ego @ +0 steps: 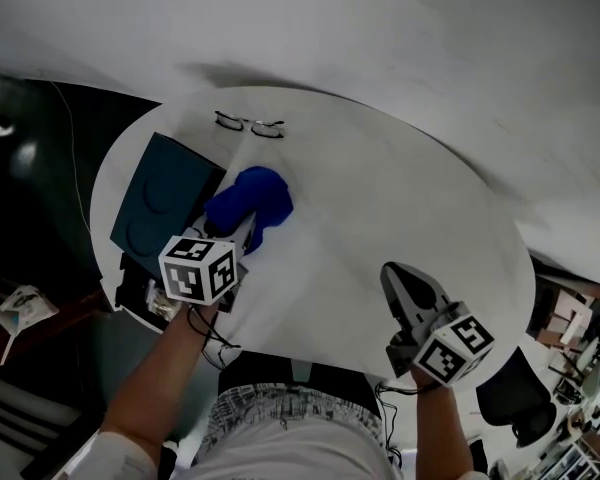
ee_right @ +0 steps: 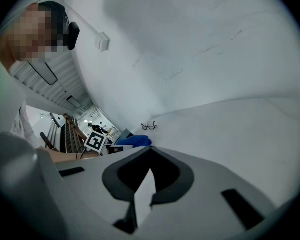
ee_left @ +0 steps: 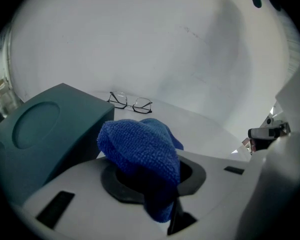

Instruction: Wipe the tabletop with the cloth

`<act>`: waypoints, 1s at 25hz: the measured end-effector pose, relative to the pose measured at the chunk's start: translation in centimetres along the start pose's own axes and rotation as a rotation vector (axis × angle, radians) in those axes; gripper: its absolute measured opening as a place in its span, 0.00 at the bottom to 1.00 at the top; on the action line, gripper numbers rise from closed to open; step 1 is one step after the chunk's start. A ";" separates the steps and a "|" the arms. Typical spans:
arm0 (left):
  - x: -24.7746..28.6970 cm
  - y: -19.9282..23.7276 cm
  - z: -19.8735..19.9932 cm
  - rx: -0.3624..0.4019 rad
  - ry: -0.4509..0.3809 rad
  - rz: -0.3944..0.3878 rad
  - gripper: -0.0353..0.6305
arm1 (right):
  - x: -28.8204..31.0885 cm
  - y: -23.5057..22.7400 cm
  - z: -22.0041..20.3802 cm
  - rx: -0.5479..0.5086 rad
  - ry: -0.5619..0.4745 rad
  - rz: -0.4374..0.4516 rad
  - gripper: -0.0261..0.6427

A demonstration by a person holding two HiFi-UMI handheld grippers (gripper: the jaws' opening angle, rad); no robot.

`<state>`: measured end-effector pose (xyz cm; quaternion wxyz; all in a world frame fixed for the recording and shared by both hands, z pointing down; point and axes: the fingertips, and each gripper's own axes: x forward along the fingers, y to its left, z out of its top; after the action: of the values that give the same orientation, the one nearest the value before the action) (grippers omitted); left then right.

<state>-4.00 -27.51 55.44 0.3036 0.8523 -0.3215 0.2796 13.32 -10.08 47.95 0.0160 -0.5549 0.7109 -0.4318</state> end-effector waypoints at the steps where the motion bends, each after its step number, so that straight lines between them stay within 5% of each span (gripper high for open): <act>1: 0.1 -0.3 0.0 0.002 0.001 -0.005 0.22 | -0.2 -0.2 -0.1 0.002 0.000 -0.001 0.05; 25: 5.1 -13.6 -1.6 0.128 0.069 -0.164 0.22 | -8.5 -5.8 -1.1 0.073 -0.095 -0.090 0.05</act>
<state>8.59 -20.00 55.33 0.2814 0.8831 -0.2217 0.3030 20.54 -2.62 48.41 0.0507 -0.6051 0.6677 -0.4306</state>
